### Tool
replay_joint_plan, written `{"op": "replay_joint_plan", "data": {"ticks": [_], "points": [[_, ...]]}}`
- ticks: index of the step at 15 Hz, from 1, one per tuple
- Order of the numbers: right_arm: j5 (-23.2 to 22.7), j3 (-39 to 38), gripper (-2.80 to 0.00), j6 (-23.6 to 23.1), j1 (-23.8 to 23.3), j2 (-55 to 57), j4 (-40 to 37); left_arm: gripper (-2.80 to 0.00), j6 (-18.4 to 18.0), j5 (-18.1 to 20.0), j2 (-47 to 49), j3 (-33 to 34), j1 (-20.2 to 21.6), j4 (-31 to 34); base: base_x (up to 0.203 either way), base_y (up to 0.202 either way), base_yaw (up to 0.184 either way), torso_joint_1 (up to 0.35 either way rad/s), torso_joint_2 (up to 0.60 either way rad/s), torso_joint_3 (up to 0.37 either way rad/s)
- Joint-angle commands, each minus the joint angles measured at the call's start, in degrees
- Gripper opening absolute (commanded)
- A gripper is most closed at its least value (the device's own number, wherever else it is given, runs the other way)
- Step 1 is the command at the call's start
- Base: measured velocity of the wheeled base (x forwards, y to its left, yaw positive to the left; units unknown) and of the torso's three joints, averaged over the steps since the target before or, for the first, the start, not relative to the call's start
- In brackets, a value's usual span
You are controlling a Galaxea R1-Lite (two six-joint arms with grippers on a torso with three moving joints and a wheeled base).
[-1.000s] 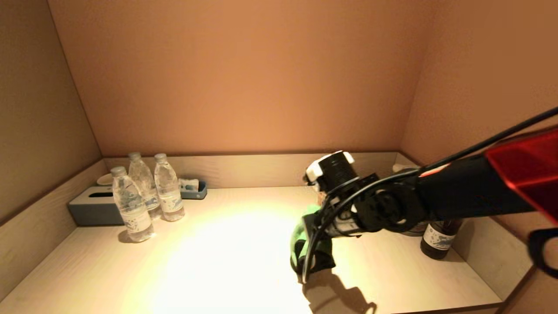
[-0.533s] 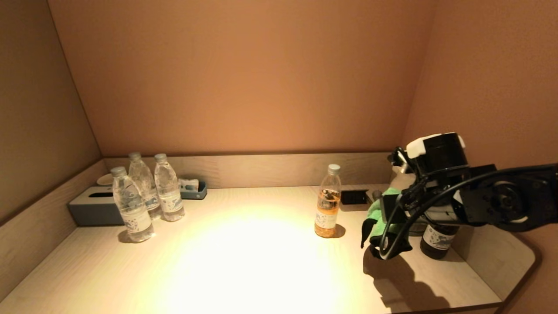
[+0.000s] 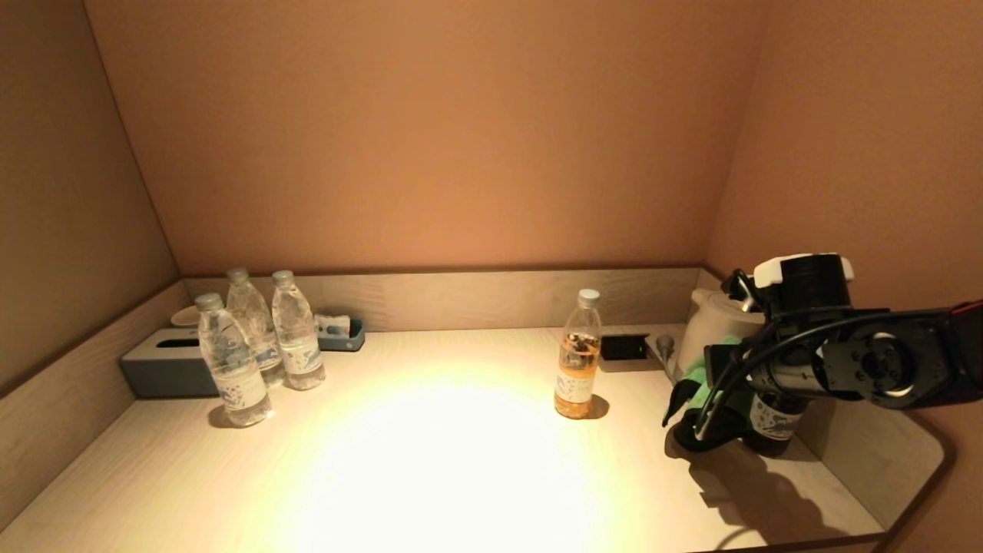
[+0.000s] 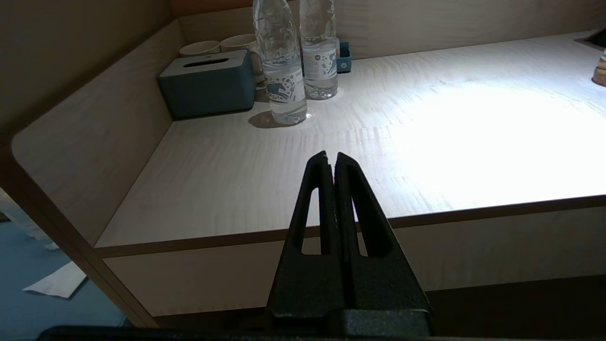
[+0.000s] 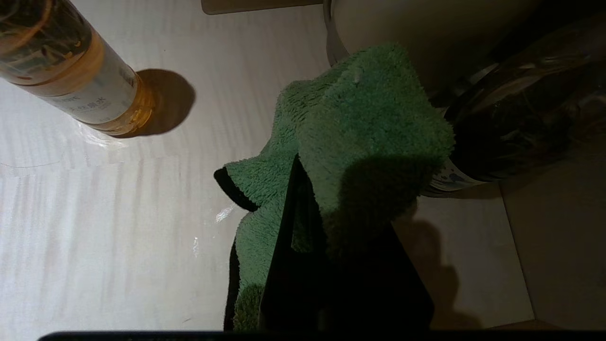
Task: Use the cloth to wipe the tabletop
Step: Place the tablecloth
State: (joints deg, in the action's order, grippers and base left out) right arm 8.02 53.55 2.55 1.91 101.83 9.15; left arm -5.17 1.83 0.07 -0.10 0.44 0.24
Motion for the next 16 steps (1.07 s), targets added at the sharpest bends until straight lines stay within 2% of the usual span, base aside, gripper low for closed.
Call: {"op": "replay_joint_plan", "data": {"ticks": [1, 9, 16], "points": [[0.0, 0.1, -2.8, 0.0, -1.1, 3.7, 1.9, -2.8, 0.0, 0.0, 0.0, 0.0, -0.1, 0.0, 0.0, 0.0, 0.0, 0.0, 0.0, 0.0], [-3.8, 0.3, -2.8, -0.5, -2.0, 6.2, 2.1, -2.8, 0.0, 0.0, 0.0, 0.0, -0.1, 0.0, 0.0, 0.0, 0.0, 0.0, 0.0, 0.0], [-11.2, 0.2, -2.8, -1.5, -2.0, 9.0, 2.4, -2.8, 0.0, 0.0, 0.0, 0.1, 0.0, 0.0, 0.0, 0.0, 0.0, 0.0, 0.0, 0.0]]}}
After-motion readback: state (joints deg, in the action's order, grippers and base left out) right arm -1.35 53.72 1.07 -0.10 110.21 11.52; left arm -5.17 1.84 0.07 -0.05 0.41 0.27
